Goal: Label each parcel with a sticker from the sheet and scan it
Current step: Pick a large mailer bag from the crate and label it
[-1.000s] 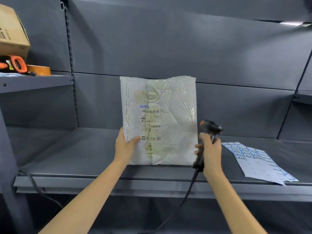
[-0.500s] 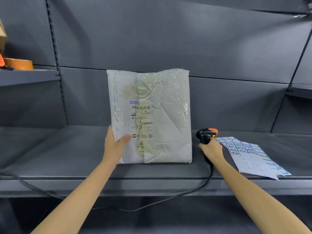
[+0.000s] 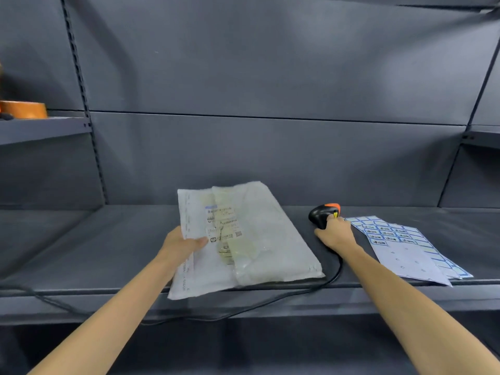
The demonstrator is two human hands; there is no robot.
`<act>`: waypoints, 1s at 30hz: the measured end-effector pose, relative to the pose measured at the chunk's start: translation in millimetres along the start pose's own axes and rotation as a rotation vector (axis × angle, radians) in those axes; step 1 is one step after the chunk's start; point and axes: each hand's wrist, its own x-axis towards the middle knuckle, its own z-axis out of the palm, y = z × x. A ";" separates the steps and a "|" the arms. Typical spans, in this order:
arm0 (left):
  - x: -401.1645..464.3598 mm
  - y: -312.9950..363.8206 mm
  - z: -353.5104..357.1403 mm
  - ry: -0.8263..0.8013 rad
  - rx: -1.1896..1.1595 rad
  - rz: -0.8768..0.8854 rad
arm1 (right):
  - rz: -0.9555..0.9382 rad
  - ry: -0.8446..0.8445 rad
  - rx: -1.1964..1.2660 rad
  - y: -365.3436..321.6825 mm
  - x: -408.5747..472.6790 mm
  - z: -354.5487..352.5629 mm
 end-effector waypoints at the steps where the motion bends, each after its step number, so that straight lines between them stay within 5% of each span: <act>1: 2.6 -0.9 -0.9 -0.008 0.045 -0.042 | -0.002 -0.009 -0.005 0.5 -0.1 -0.7; 5: 17.0 -0.8 -3.8 0.010 0.284 -0.051 | -0.021 -0.057 -0.068 9.5 -2.5 -3.2; 9: 20.0 -2.7 -0.6 0.108 0.282 0.036 | 0.080 0.067 -0.027 27.7 -7.3 -14.0; 18: 19.2 3.6 18.7 0.344 0.351 0.063 | 0.740 -0.046 -0.148 126.6 -14.6 -74.4; 25: 11.4 -3.8 52.7 0.159 0.369 0.192 | 0.697 -0.067 -0.052 138.5 -11.6 -92.0; 30: 8.7 -3.6 45.2 0.175 0.311 0.205 | 0.608 0.138 0.381 127.2 -15.8 -104.2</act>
